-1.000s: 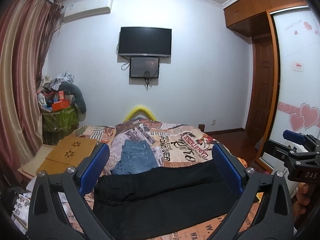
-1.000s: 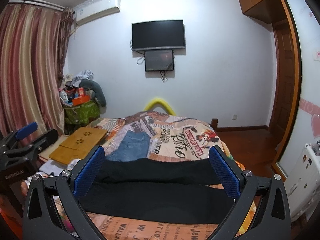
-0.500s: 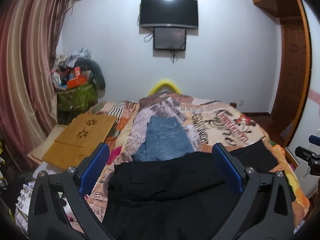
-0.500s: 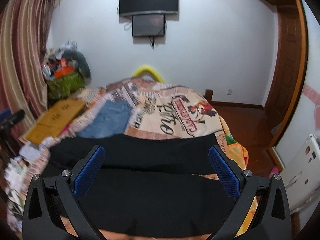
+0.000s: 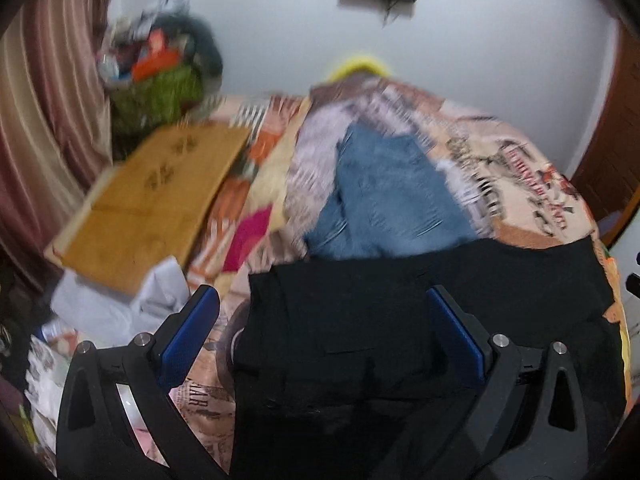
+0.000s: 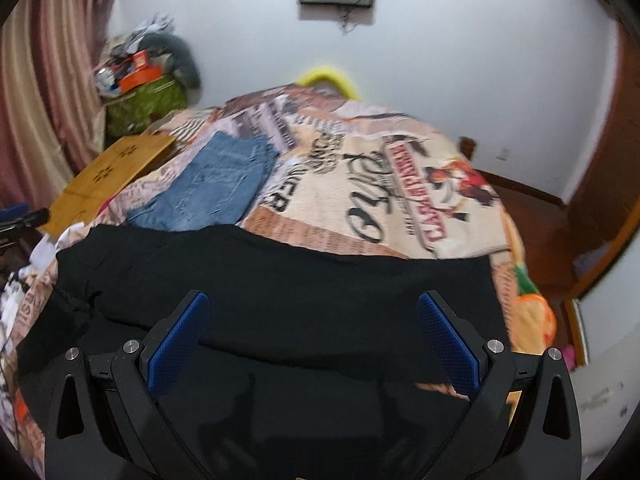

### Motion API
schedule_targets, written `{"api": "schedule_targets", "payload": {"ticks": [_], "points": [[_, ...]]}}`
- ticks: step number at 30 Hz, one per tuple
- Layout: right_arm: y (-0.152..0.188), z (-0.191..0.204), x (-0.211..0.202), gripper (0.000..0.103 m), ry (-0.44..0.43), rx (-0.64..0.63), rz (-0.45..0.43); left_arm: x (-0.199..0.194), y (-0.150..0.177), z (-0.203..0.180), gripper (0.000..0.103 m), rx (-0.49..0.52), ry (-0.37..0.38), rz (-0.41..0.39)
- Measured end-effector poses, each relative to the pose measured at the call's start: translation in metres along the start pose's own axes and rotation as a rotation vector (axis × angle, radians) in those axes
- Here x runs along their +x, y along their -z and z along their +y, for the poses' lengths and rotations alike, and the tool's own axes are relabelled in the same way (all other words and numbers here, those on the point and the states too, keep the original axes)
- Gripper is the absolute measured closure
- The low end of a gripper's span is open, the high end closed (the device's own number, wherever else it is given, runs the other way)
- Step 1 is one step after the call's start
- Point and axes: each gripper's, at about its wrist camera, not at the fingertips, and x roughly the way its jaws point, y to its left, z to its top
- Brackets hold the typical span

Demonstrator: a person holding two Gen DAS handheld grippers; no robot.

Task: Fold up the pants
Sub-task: 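Lower both tools onto the black trousers' waistband and close both grippers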

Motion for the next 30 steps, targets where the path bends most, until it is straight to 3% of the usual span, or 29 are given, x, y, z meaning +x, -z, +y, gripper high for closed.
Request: {"api": "schedule_targets", "payload": {"ticks": [6, 9, 11, 15, 19, 21, 23, 26, 27, 30], "points": [[-0.015, 0.004, 0.047, 0.001, -0.061, -0.096, 0.058, 0.066, 0.001, 0.024, 0.0, -0.057, -0.03, 0.145], [-0.025, 0.004, 0.073, 0.001, -0.099, -0.119, 0.102, 0.095, -0.002, 0.035, 0.001, -0.114, 0.019, 0.217], [-0.031, 0.003, 0.092, 0.001, -0.128, -0.123, 0.131, 0.107, -0.004, 0.04, 0.009, -0.149, 0.043, 0.253], [-0.043, 0.001, 0.124, 0.001, -0.185, -0.102, 0.158, 0.127, -0.007, 0.043, 0.016, -0.21, 0.103, 0.315], [-0.05, 0.005, 0.151, 0.001, -0.263, -0.077, 0.184, 0.139, -0.011, 0.04, 0.022, -0.19, 0.087, 0.331], [-0.052, 0.009, 0.162, 0.001, -0.285, -0.086, 0.21, 0.145, -0.013, 0.039, 0.031, -0.185, 0.086, 0.343], [-0.052, 0.016, 0.177, 0.003, -0.302, -0.113, 0.246, 0.151, -0.014, 0.039, 0.048, -0.184, 0.073, 0.352], [-0.047, 0.026, 0.192, 0.019, -0.32, -0.149, 0.298, 0.155, -0.012, 0.038, 0.065, -0.169, 0.05, 0.357], [-0.044, 0.031, 0.196, 0.018, -0.321, -0.154, 0.31, 0.155, -0.011, 0.038, 0.069, -0.166, 0.044, 0.355], [-0.039, 0.039, 0.196, 0.018, -0.273, -0.194, 0.27, 0.151, -0.009, 0.039, 0.08, -0.17, 0.06, 0.352]]}}
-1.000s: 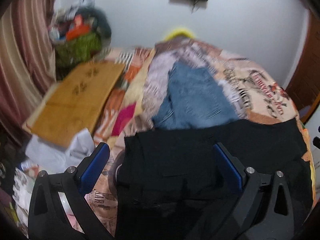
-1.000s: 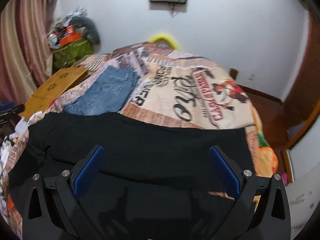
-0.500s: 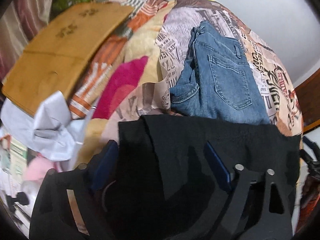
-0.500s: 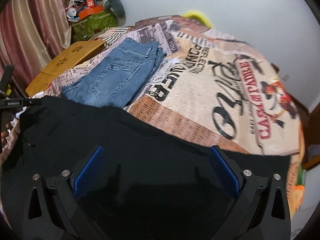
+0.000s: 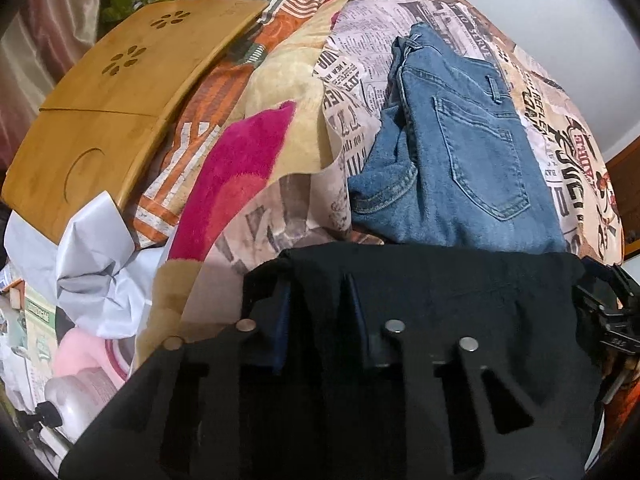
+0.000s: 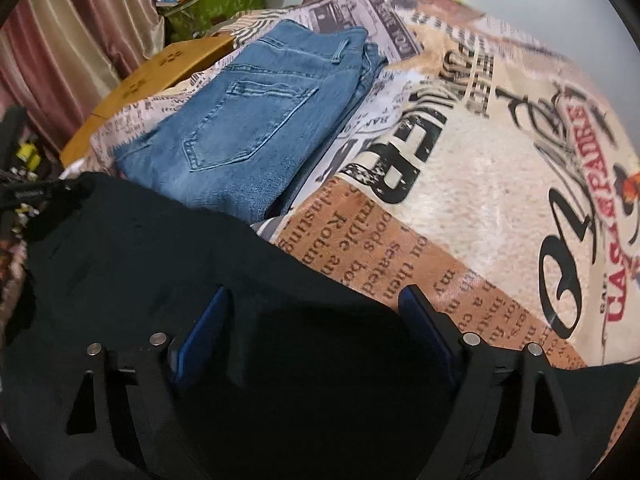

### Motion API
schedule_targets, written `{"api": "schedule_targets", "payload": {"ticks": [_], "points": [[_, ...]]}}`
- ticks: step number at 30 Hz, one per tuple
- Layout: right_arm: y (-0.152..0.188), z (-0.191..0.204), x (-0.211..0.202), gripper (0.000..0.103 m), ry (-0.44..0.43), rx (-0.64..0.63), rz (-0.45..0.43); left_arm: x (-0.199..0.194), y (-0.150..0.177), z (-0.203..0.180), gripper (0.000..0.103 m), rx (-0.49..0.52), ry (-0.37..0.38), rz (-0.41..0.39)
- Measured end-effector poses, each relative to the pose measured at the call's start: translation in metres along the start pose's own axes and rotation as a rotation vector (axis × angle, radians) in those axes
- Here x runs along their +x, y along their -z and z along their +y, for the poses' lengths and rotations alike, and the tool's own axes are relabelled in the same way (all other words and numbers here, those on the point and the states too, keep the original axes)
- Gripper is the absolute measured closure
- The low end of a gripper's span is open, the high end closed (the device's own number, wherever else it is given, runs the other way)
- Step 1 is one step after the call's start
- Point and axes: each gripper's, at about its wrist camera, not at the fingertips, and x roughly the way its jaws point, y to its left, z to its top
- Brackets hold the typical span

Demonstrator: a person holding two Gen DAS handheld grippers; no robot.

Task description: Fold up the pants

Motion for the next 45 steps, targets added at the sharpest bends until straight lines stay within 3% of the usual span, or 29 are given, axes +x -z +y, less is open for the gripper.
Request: {"api": "schedule_targets", "payload": {"ticks": [3, 8, 10, 15, 22, 24, 26, 28, 31, 33, 35, 36, 43, 45], "points": [[0.001, 0.002, -0.002, 0.032, 0.007, 0.004, -0.01, -0.007, 0.004, -0.001, 0.088, 0.005, 0.009, -0.001], [0.001, 0.011, -0.005, 0.084, 0.01, -0.018, 0.002, -0.026, 0.01, -0.007, 0.091, 0.04, 0.0, -0.039], [0.0, 0.016, -0.007, 0.091, 0.035, -0.035, -0.005, -0.037, 0.009, -0.011, 0.092, 0.064, -0.012, -0.065], [-0.006, 0.019, -0.03, 0.096, 0.11, -0.03, -0.093, -0.065, -0.003, -0.023, 0.092, 0.11, -0.025, -0.153], [-0.034, 0.017, -0.084, 0.097, 0.172, -0.001, -0.267, -0.102, -0.039, -0.036, 0.1, 0.171, -0.153, -0.323], [-0.037, 0.019, -0.097, 0.097, 0.159, 0.011, -0.289, -0.121, -0.049, -0.032, 0.1, 0.173, -0.142, -0.39], [-0.036, 0.024, -0.106, 0.097, 0.145, 0.007, -0.296, -0.131, -0.053, -0.027, 0.1, 0.164, -0.101, -0.398], [-0.03, 0.031, -0.108, 0.097, 0.157, -0.016, -0.284, -0.134, -0.052, -0.025, 0.1, 0.17, -0.056, -0.365], [-0.02, 0.032, -0.102, 0.097, 0.157, -0.028, -0.231, -0.119, -0.043, -0.027, 0.094, 0.183, -0.047, -0.274], [-0.011, 0.03, -0.099, 0.097, 0.147, -0.022, -0.203, -0.102, -0.035, -0.029, 0.08, 0.183, -0.048, -0.215], [-0.006, 0.029, -0.093, 0.097, 0.142, -0.018, -0.174, -0.08, -0.03, -0.031, 0.048, 0.165, -0.031, -0.153], [-0.004, 0.028, -0.089, 0.097, 0.137, -0.019, -0.157, -0.071, -0.029, -0.031, 0.043, 0.15, -0.019, -0.129], [0.007, 0.014, -0.056, 0.096, 0.092, 0.019, -0.082, -0.003, -0.029, -0.029, 0.042, 0.095, 0.015, 0.023], [0.009, 0.012, -0.048, 0.096, 0.084, 0.027, -0.069, 0.012, -0.03, -0.027, 0.05, 0.082, -0.004, 0.04]]}}
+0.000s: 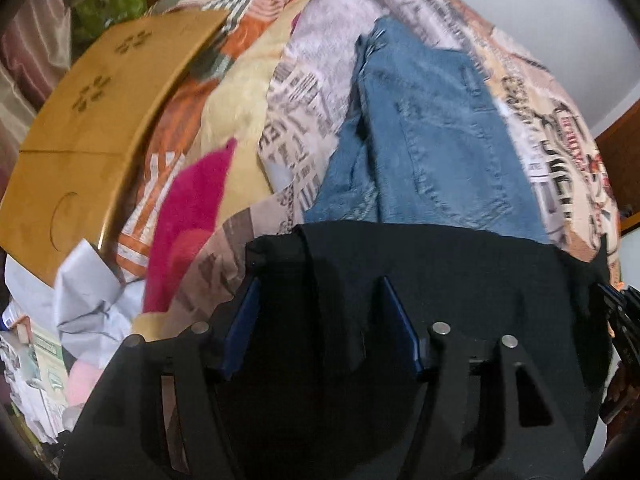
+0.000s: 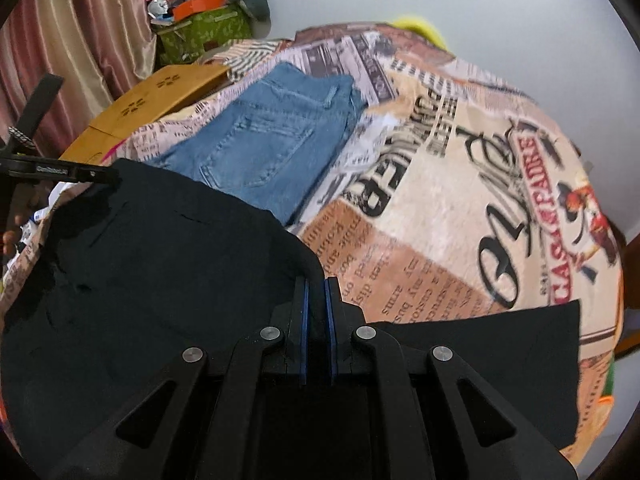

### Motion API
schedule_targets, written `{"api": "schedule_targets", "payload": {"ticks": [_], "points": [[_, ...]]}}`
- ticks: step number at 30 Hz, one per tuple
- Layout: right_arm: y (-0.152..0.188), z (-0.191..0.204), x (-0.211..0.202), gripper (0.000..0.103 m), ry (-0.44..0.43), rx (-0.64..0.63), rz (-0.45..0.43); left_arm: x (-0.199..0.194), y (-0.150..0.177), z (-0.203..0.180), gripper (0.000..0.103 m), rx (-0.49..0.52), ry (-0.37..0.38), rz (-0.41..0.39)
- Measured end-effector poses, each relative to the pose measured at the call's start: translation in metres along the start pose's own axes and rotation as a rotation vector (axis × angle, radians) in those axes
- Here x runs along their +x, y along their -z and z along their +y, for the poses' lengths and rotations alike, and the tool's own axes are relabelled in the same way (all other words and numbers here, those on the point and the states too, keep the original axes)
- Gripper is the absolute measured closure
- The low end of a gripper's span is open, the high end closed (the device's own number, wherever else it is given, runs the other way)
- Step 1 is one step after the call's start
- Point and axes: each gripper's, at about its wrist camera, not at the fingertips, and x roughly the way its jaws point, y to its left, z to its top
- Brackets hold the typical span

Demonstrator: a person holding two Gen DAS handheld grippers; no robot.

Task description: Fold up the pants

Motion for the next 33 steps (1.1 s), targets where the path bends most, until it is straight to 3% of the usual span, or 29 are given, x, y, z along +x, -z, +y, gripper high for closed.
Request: {"api": "schedule_targets", "payload": {"ticks": [1, 2, 5, 8, 15, 20, 33], "points": [[0.002, -0.002, 0.005, 0.096, -0.004, 0.006, 0.007, 0.004, 0.0, 0.001, 0.068, -0.006, -0.003, 0.004], [0.003, -0.004, 0.009, 0.096, -0.007, 0.013, 0.015, 0.008, 0.0, 0.002, 0.077, -0.008, 0.004, 0.011], [0.006, -0.008, 0.015, 0.096, -0.014, 0.03, 0.022, 0.006, 0.001, -0.002, 0.087, 0.01, 0.0, -0.016], [0.004, -0.008, 0.01, 0.096, -0.002, 0.027, -0.004, -0.011, 0.001, -0.011, 0.098, 0.05, -0.061, -0.077], [-0.015, -0.005, -0.033, 0.097, 0.025, 0.033, -0.144, -0.071, -0.01, -0.012, 0.099, 0.083, -0.076, -0.221], [-0.019, 0.006, -0.072, 0.097, 0.029, 0.015, -0.208, -0.112, 0.003, -0.013, 0.099, 0.112, -0.064, -0.305], [0.051, 0.064, -0.135, 0.097, 0.028, -0.079, -0.19, -0.18, 0.098, -0.013, 0.099, 0.2, -0.06, -0.392]]}}
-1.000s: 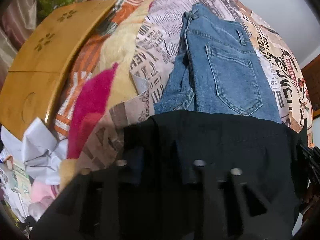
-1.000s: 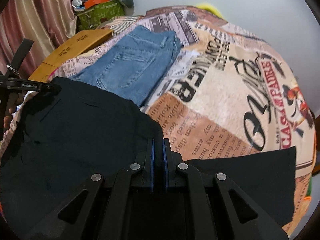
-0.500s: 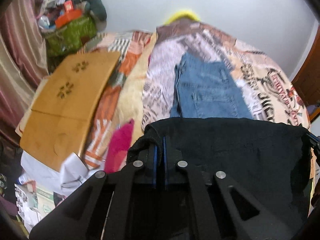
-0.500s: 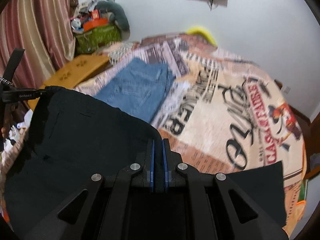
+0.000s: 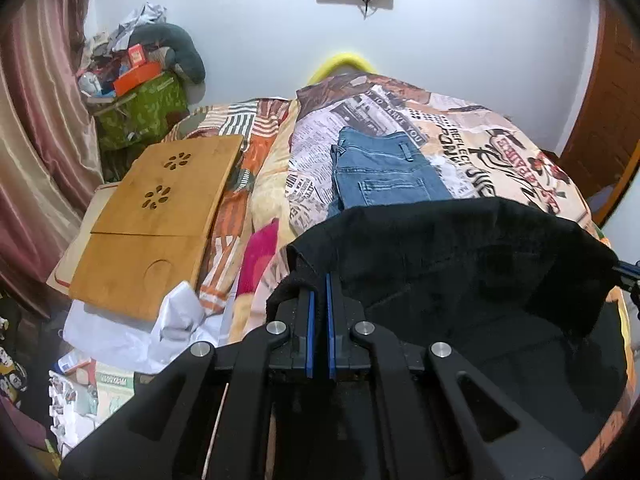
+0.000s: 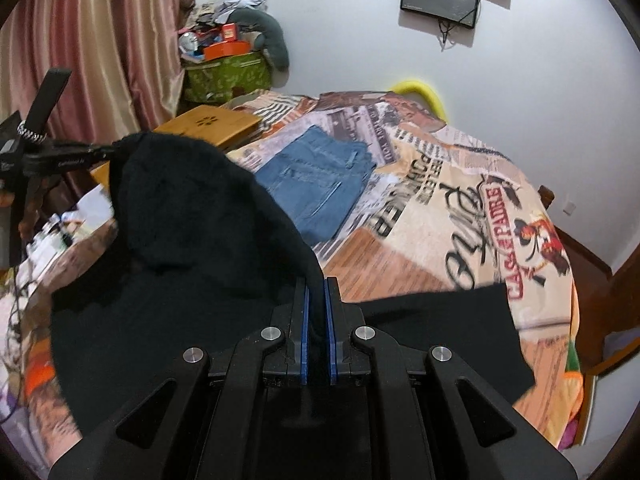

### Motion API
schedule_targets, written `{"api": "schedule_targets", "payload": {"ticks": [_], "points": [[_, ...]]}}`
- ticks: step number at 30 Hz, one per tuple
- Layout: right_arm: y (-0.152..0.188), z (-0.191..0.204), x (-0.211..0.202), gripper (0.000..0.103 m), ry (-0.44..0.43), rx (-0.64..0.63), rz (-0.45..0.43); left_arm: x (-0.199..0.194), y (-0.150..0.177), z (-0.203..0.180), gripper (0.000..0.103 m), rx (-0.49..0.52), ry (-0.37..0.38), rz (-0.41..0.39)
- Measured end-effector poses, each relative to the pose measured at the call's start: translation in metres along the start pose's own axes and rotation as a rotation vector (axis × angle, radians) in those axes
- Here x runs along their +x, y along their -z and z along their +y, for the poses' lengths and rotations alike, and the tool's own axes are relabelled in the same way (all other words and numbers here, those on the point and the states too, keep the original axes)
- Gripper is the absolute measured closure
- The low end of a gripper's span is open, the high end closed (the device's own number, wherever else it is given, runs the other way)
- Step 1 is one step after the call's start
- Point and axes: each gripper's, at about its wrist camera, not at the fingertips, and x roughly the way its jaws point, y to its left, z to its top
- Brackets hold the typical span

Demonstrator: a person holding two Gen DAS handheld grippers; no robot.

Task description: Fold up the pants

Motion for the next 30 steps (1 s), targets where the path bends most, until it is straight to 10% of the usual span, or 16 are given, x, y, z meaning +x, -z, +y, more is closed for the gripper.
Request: {"api": "schedule_targets", "payload": {"ticks": [22, 30], "points": [[0.109, 0.058, -0.023, 0.094, -0.095, 0.094, 0.158, -0.028, 0.179, 0.03, 0.099, -0.126, -0.037, 0.246], [0.115, 0.046, -0.039, 0.093, -0.103, 0.165, 0.195, -0.041, 0.173, 0.032, 0.098, -0.132, -0.053, 0.237]]}}
